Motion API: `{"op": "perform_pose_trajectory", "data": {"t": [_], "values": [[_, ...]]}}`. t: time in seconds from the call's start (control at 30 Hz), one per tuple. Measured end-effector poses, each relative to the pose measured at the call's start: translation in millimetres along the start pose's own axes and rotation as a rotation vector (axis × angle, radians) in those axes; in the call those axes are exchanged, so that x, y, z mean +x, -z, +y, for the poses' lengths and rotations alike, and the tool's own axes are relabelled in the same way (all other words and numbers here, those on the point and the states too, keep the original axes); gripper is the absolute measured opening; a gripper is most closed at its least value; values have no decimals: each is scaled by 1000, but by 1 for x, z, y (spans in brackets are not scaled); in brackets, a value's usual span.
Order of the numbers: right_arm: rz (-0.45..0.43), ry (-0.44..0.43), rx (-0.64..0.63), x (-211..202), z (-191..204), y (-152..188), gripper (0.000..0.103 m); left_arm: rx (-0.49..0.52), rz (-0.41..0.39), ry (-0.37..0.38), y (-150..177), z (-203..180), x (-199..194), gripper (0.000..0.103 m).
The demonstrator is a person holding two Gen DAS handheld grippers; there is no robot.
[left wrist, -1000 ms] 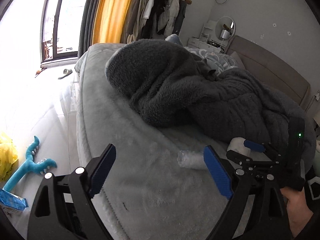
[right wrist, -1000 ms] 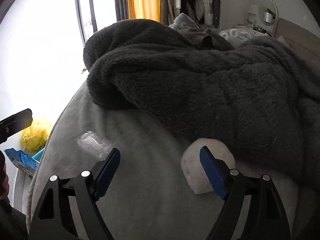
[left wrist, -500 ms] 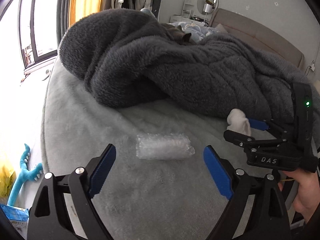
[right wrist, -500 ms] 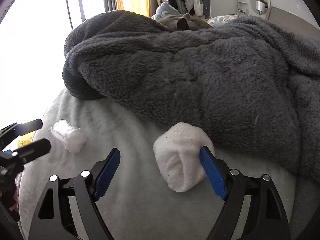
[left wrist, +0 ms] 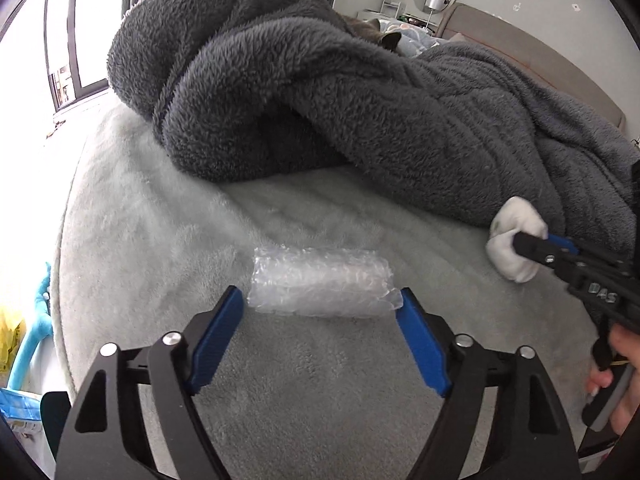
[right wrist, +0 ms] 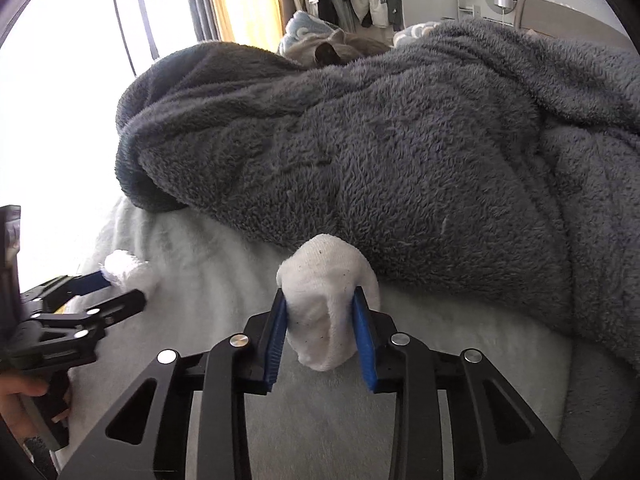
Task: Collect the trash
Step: 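Grasp the bubble wrap roll with the left tool while the right tool grasps the white sock, then carry the bubble wrap and sock over the black bin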
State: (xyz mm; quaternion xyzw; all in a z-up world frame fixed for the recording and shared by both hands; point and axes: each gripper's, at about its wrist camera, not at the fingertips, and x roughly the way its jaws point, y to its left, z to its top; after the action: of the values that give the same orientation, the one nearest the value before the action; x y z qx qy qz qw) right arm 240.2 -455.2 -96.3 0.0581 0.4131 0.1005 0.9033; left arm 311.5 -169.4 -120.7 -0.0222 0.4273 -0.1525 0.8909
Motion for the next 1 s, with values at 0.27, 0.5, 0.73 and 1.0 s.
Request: {"op": "perform_pose_trajectory", "data": {"t": [0.27, 0.5, 0.73, 1.0], "values": [[-27, -70, -6, -20, 8, 1, 32, -17, -11, -16, -1, 1, 1, 67], [-79, -103, 14, -47, 20, 2, 32, -21, -72, 6, 3, 2, -22, 67], [-117, -127, 71, -65, 37, 7, 32, -15, -124, -19, 20, 14, -63, 67], [-142, -133, 87, -81, 64, 20, 32, -7, -116, -71, 49, 35, -98, 66]]}}
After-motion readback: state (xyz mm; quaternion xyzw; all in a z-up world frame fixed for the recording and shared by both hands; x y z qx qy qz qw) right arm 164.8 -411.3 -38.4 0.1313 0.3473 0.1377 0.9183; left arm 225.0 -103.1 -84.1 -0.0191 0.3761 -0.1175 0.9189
